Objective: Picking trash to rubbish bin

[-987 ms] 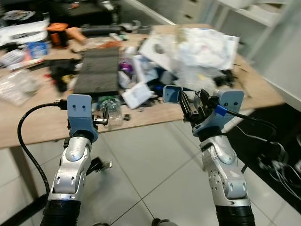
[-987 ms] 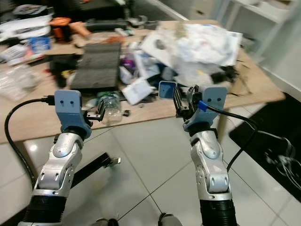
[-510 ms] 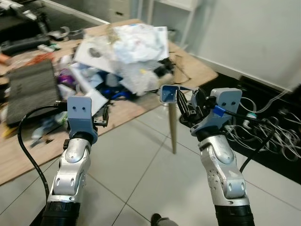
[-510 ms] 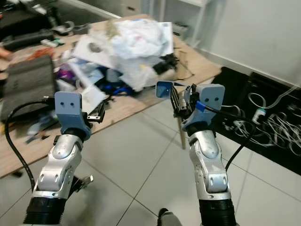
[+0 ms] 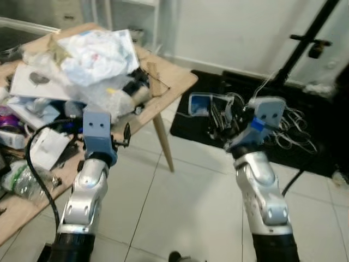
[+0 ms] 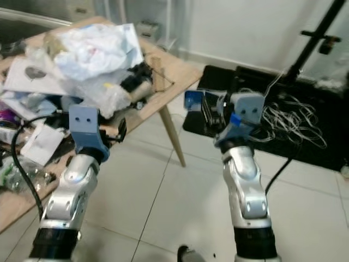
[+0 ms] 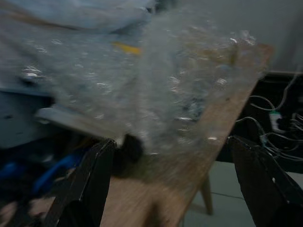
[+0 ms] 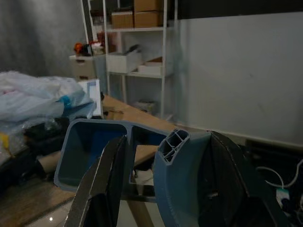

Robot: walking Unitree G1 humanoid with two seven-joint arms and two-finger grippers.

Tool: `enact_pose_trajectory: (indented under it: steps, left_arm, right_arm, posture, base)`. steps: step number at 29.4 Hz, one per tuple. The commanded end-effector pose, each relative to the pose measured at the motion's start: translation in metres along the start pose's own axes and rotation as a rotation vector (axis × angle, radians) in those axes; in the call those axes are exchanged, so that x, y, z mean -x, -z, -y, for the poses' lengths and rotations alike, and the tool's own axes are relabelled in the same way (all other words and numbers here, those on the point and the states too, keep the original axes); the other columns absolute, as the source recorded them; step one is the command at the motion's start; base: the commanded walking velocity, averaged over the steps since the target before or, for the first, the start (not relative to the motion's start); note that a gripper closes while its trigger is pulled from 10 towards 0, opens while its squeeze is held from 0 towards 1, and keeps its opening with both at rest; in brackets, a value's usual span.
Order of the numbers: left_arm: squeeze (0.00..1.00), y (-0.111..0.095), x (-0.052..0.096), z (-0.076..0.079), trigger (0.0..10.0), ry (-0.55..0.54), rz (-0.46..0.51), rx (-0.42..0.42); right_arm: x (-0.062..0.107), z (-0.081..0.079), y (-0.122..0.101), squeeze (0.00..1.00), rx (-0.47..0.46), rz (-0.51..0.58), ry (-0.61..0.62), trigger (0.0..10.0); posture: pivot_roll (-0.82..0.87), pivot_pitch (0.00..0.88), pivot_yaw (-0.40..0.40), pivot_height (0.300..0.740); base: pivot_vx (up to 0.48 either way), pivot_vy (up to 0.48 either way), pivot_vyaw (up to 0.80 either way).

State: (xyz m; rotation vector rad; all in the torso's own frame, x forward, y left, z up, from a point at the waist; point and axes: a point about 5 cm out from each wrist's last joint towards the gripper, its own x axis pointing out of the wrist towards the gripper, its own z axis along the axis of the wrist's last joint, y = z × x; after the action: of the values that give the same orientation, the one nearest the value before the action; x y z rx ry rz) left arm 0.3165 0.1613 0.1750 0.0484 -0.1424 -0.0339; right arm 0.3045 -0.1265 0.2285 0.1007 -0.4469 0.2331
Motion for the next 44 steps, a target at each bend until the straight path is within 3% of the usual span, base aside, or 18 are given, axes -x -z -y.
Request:
enact_pose_trajectory:
  steps: [1,16,20,23,27,35,40,44]
  left_arm:
    - [0.00,0.005,0.002,0.000,10.0,-0.001,-0.022,0.006]
    - [0.00,0.009,0.006,-0.003,10.0,0.009,-0.031,0.000]
    - [0.00,0.011,0.007,-0.009,10.0,-0.006,-0.040,-0.014]
    - [0.00,0.012,0.007,-0.016,10.0,-0.029,-0.045,-0.028]
    - [0.00,0.014,0.007,-0.021,10.0,-0.046,-0.053,-0.039]
    - [0.00,0.019,0.011,-0.019,10.0,-0.040,-0.069,-0.043]
    - [0.00,0.023,0.011,-0.019,10.0,-0.038,-0.083,-0.048]
    - [0.00,0.029,0.011,-0.022,10.0,-0.042,-0.106,-0.058]
  right_arm:
    - [0.002,0.002,0.002,0.00,-0.003,-0.008,0.002,10.0]
    - [0.008,0.017,0.004,0.00,0.030,-0.029,0.102,10.0]
    - [0.017,0.042,0.014,0.00,0.109,-0.105,0.263,10.0]
    - [0.035,0.076,0.028,0.00,0.120,-0.195,0.480,10.0]
    - [0.051,0.092,0.045,0.00,0.119,-0.306,0.550,10.0]
    - [0.083,0.089,0.088,0.00,0.054,-0.512,0.575,10.0]
    - [0.088,0.087,0.097,0.00,0.047,-0.540,0.553,10.0]
    - [0.096,0.078,0.117,0.00,0.010,-0.614,0.452,10.0]
  posture:
    - [0.01,0.192,-0.022,0.740]
    - [0.00,0.197,-0.020,0.740]
    - [0.01,0.198,-0.025,0.740]
    - [0.01,0.198,-0.025,0.740]
    - [0.01,0.198,-0.025,0.740]
    - [0.01,0.194,-0.026,0.740]
    - [0.01,0.201,-0.025,0.740]
    - [0.02,0.199,-0.027,0.740]
  base:
    - [0.000,0.000,-0.80]
    - [0.000,0.000,-0.80]
    - [0.000,0.000,-0.80]
    - [0.000,0.000,-0.80]
    - [0.000,0.000,-0.80]
    - [0.000,0.000,-0.80]
    - [0.000,0.000,-0.80]
    - [0.000,0.000,-0.80]
